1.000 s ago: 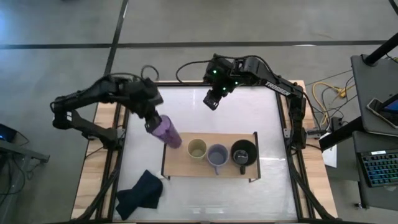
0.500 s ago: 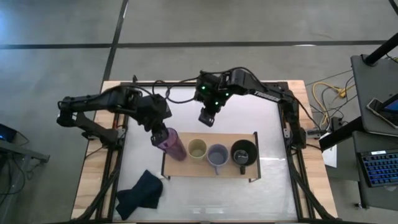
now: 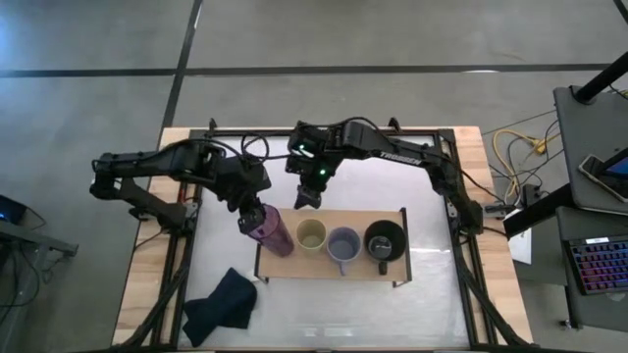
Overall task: Stack small to large cups/mugs on shelf
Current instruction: Put the purple cup on the shelf
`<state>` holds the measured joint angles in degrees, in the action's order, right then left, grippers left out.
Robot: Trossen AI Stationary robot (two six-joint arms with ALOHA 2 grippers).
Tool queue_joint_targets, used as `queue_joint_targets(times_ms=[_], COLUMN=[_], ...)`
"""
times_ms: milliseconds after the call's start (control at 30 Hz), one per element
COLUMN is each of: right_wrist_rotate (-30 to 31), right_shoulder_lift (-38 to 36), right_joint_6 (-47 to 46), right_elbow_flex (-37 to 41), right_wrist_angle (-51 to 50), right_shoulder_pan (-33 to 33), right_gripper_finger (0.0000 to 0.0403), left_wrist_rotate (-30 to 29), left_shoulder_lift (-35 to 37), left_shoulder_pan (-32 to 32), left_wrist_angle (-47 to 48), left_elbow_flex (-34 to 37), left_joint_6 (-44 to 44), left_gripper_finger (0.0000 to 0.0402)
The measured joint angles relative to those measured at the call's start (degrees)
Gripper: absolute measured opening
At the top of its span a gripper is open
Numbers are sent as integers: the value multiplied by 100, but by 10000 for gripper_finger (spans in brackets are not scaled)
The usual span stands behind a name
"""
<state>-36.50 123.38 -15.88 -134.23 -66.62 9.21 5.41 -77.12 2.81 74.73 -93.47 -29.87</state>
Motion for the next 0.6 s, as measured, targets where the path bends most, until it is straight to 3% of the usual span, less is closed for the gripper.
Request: queue_joint_targets(times_ms=[233, 600], right_wrist_rotate=[-439, -446], right_shoulder_lift=[173, 205], right_joint_6=[240, -18], right_elbow_flex=[2, 2], right_wrist_angle=[-4, 666], right_shoulder_pan=[-96, -113], right_gripper_finger=[58, 58], left_wrist_rotate=[-142, -144], left_shoulder_lift=[6, -4], left_shoulder_pan=[-8, -7], left_wrist_angle=[1, -6], left_elbow_flex=[-35, -50], left_joint_6=[2, -109], left_gripper_finger=[0, 0])
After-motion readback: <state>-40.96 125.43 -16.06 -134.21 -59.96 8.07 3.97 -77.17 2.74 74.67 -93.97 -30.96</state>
